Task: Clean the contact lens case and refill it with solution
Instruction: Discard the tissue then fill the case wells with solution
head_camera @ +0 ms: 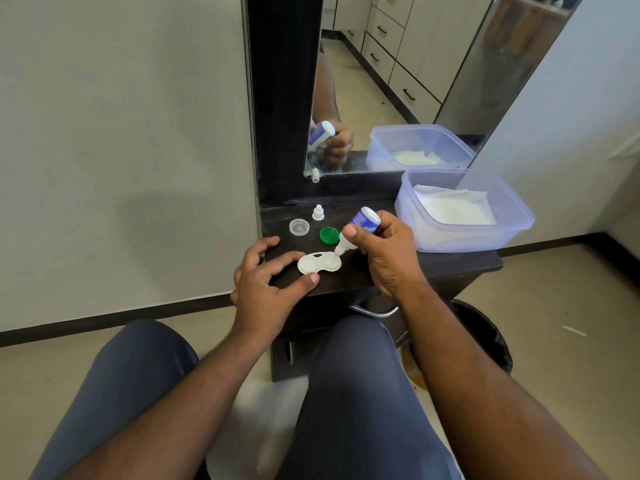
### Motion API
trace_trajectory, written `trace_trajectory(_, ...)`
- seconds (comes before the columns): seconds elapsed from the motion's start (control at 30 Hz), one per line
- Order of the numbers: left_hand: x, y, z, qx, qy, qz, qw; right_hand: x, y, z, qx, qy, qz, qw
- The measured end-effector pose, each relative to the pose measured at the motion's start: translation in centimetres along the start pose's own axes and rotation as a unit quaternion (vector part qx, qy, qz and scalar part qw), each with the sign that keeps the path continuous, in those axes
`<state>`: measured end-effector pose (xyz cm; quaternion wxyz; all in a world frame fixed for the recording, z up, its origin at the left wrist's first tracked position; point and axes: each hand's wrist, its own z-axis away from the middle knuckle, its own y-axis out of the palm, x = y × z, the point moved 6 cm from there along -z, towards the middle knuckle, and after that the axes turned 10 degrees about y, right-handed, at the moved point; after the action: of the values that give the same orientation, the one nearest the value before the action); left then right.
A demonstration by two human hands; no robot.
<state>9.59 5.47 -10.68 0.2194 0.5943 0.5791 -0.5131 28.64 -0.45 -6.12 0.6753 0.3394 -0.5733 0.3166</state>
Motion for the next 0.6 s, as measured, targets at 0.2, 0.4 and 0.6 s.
trace_trajectory(0.2, -0.11, -0.06, -0.08, 0.003, -0.001, -0.004, 1.0, -0.05, -0.05, -0.02, -0.001, 0.003, 0.008, 1.0)
trace_trajectory(0.4, -0.15, -0.07, -0.04, 0.007, -0.007, -0.005, 1.0, -0.07, -0.03, 0.01, 0.001, 0.009, 0.008, 1.0)
trace_trajectory(0.6, -0.29, -0.12, 0.06, 0.012, -0.01, -0.007, 1.0, -0.15, -0.78, 0.02, -0.067, 0.006, -0.105, 0.992)
